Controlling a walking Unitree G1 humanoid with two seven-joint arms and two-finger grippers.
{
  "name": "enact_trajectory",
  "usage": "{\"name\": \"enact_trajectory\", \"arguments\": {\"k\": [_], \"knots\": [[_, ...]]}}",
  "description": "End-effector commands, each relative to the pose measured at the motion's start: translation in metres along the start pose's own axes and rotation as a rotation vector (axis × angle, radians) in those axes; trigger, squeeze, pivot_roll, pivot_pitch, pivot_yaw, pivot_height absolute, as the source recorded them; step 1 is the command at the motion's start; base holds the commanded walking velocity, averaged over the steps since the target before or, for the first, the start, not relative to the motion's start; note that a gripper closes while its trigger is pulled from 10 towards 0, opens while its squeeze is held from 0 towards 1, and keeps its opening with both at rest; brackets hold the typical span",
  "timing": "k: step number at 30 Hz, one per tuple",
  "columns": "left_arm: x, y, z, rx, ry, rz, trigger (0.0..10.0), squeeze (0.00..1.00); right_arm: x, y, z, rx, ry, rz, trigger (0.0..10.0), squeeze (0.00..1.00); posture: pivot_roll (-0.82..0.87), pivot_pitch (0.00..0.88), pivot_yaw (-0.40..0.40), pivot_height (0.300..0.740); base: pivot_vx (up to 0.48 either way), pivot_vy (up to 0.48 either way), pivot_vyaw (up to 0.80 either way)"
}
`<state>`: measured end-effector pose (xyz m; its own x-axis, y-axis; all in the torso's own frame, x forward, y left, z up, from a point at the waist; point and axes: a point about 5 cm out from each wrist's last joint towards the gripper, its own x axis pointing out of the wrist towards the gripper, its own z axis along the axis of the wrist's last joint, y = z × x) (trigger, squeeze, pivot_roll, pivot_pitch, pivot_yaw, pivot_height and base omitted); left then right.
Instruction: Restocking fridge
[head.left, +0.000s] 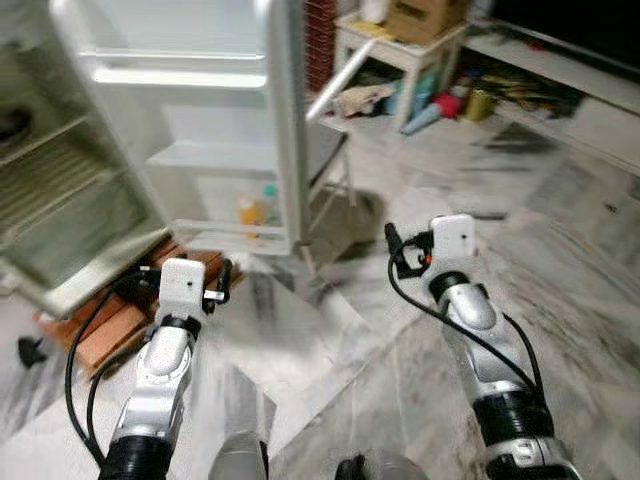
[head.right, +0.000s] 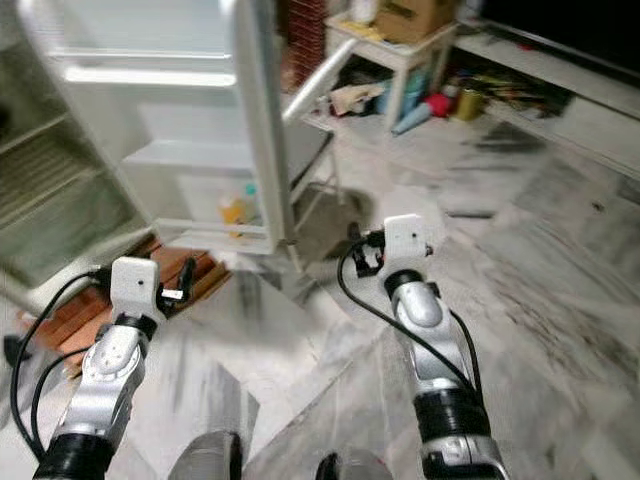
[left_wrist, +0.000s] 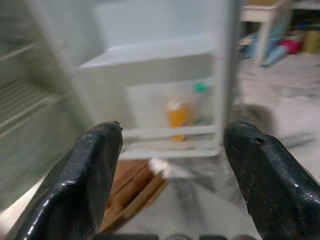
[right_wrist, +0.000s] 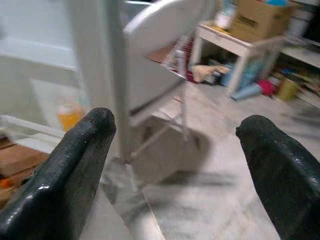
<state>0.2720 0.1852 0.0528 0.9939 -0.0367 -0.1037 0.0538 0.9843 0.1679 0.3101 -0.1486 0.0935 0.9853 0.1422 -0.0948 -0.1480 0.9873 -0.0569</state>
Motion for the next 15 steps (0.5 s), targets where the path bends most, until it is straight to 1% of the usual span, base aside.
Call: {"name": "enact_trajectory", "arguments": {"k": [1,5,7,9,15], "knots": [[-0.0008,0.0044,-0.0036,0.018,0.022,0.01,10.0,0.0,0.0007,0.0052,0.0015,0.006,-0.012,0.015,10.0,0.0,0.05,0.086,-0.011,0.74,0.341,-0.337,0.76],[-0.0004,0.0043,-0.0031,0.026,0.017,0.009,10.0,0.0,0.0006,0.0038,0.0037,0.011,-0.028,0.015,10.0,0.0,0.05,0.085,-0.011,0.74,0.371,-0.3,0.76],[-0.0001,0.0043,-0.0042,0.024,0.024,0.011,10.0,0.0,0.002,0.0026,0.0051,-0.004,-0.037,0.008,10.0,0.0,0.05,0.085,-0.011,0.74,0.382,-0.285,0.74],[0.0004,0.0039,-0.0045,0.026,0.026,0.01,10.0,0.0,0.0037,0.0019,0.0068,-0.001,-0.044,0.002,10.0,0.0,0.05,0.082,-0.013,0.74,0.386,-0.281,0.51],[0.0011,0.0042,-0.0055,0.02,0.03,0.015,10.0,0.0,0.0046,0.0027,0.0062,0.017,-0.046,0.001,10.0,0.0,0.05,0.079,-0.016,0.74,0.387,-0.281,0.0]]}}
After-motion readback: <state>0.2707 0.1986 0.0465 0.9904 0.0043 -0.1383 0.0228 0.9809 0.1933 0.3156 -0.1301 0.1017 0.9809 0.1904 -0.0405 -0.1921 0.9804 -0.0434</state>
